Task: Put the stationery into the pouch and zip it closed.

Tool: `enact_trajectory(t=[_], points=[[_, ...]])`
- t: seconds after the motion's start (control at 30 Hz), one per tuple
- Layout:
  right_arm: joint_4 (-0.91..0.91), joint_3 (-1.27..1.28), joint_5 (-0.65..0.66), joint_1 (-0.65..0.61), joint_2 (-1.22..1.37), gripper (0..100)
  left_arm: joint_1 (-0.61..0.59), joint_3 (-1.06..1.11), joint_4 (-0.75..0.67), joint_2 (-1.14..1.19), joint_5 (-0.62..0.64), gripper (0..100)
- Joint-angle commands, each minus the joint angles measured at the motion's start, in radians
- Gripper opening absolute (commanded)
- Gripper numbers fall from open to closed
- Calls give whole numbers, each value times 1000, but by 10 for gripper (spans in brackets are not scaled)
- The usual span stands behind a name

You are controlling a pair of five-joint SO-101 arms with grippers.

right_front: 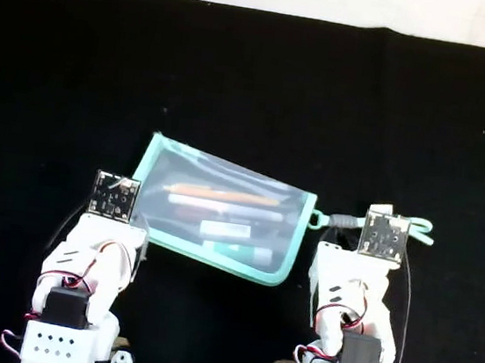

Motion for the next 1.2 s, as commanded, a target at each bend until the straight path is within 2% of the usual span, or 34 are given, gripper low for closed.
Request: enact_trajectory(t=[0.0, 0.07, 0.17, 0.3, 0.37, 0.43, 0.73, 0.93, 1.03, 1.17], points=[[120, 30, 68, -5, -7, 9, -70, 1, 49, -7, 0, 237], [202, -53, 100, -5, -7, 9, -127, 1, 43, -7, 0, 238], [283, -142, 170, -2, -7, 9, -147, -10, 44, -7, 2, 239], [263, -236, 364, 16, -7, 9, -147, -77, 44, -7, 0, 241], [239, -295, 477, 45, -7, 9, -148, -114, 40, -7, -44, 239], [228, -349, 520, 51, -7, 9, -148, -160, 43, -5, -101, 239], [232, -515, 313, 50, -7, 9, -145, -334, 81, -2, -117, 239], [234, -668, 302, 50, -7, 20, -143, -460, 146, -1, -117, 241], [254, -730, 302, 50, -7, 118, -142, -495, 153, 1, -117, 241], [369, -822, 302, 50, 4, 264, -142, -549, 204, 1, -117, 241]])
